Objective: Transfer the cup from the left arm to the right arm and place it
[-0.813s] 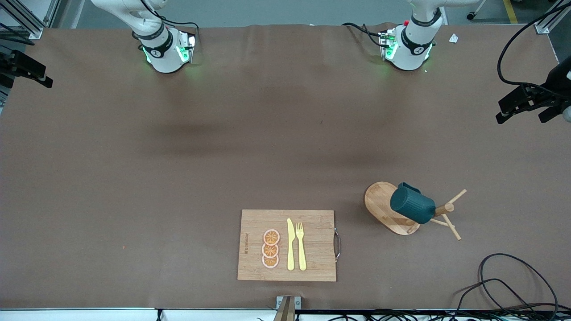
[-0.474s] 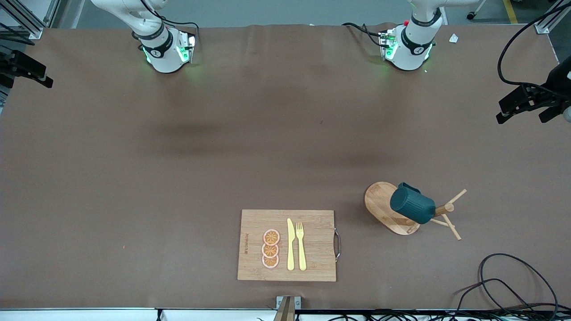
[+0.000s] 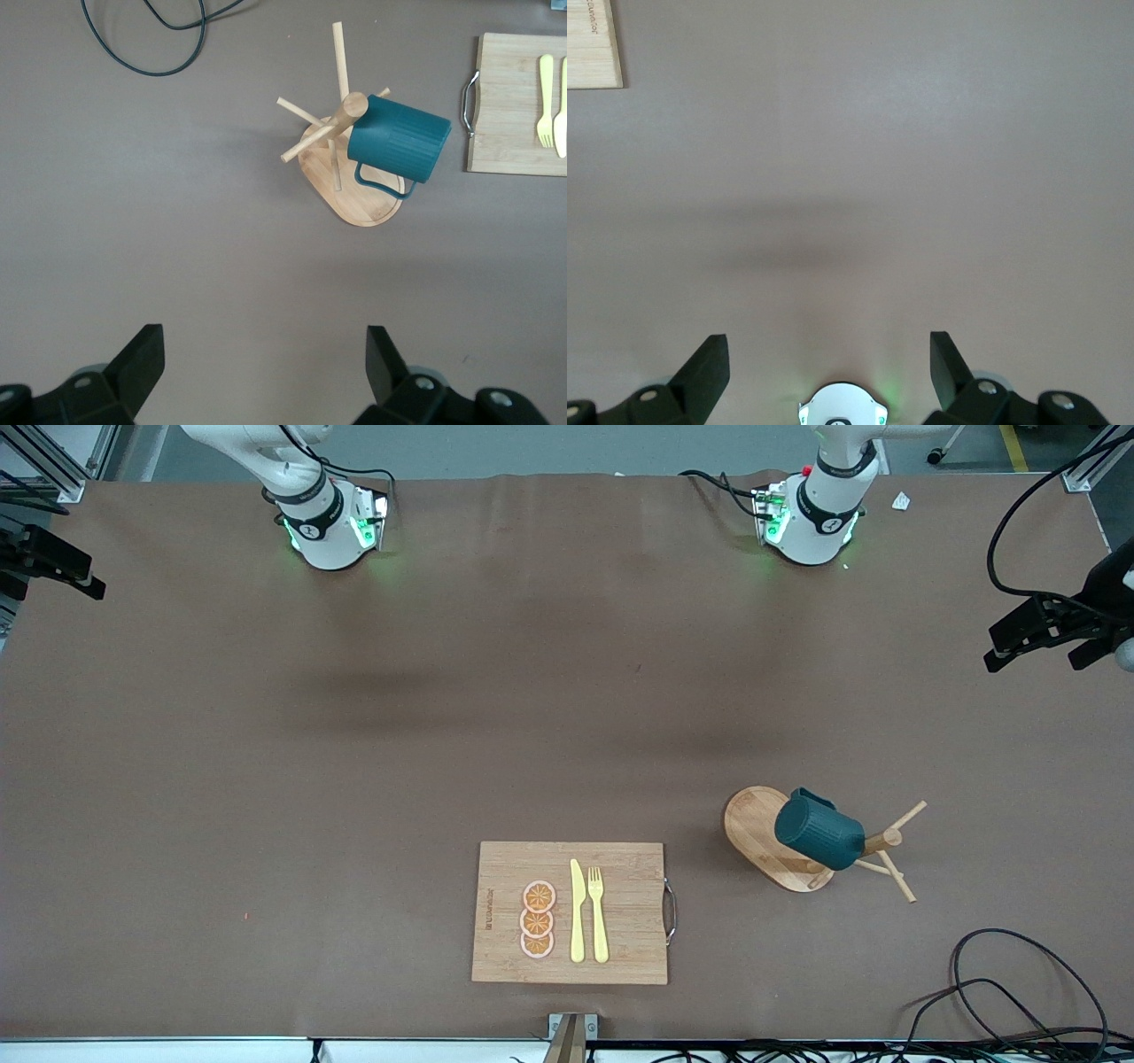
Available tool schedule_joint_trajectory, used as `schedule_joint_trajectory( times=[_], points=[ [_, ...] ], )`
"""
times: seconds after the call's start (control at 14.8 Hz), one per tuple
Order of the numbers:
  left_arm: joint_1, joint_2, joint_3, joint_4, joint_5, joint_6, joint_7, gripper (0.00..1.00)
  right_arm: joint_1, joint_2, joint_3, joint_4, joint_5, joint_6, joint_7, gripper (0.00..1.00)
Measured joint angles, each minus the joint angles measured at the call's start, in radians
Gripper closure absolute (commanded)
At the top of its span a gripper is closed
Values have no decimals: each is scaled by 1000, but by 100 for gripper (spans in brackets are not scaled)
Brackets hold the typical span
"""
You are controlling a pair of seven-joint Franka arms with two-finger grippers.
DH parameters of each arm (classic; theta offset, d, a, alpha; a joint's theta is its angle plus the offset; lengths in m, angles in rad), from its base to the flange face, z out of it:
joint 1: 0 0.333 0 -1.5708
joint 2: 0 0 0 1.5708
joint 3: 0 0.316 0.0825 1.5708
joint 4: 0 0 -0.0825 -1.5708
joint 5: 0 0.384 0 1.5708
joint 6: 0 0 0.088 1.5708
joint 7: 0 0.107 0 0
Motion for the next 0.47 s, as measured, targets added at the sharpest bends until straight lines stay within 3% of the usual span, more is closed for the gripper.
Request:
schedule_joint_trajectory(
  times=[0.47],
  points=[
    [-21, 75, -13, -6, 0, 16, 76, 1, 0, 0, 0, 0, 0, 0, -5, 0]
  ],
)
